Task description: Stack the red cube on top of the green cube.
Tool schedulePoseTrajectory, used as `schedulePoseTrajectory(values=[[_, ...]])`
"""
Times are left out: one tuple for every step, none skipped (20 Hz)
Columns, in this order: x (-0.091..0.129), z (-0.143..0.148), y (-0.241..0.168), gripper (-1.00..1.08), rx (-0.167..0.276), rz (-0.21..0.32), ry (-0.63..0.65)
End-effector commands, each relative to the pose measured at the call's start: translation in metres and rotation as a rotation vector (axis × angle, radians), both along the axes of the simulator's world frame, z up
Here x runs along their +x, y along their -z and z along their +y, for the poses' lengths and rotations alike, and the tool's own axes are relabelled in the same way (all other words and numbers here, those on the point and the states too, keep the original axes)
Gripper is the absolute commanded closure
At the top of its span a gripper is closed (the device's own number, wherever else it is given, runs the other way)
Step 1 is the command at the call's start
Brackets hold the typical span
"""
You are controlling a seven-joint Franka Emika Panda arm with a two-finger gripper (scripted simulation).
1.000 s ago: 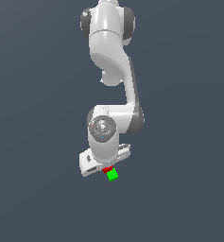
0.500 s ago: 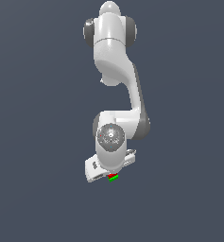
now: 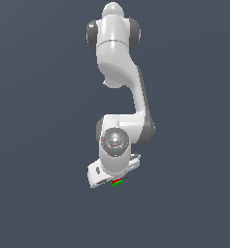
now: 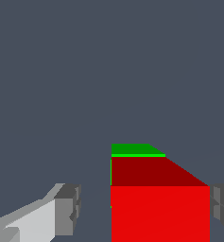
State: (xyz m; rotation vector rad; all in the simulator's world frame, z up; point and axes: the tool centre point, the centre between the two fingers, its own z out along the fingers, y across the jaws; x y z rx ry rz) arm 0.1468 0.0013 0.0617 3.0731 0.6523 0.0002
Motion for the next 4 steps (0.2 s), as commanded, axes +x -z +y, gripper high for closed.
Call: schedulePoseTrajectory(values=[[0.0001, 0.0000, 0.0000, -0.92, 0.000, 0.000, 0.000], [0.0001, 0.0000, 0.0000, -0.92, 0.000, 0.000, 0.000], [0.0001, 0.0000, 0.0000, -0.92, 0.000, 0.000, 0.000], [0.0001, 0.0000, 0.0000, -0.92, 0.000, 0.000, 0.000]])
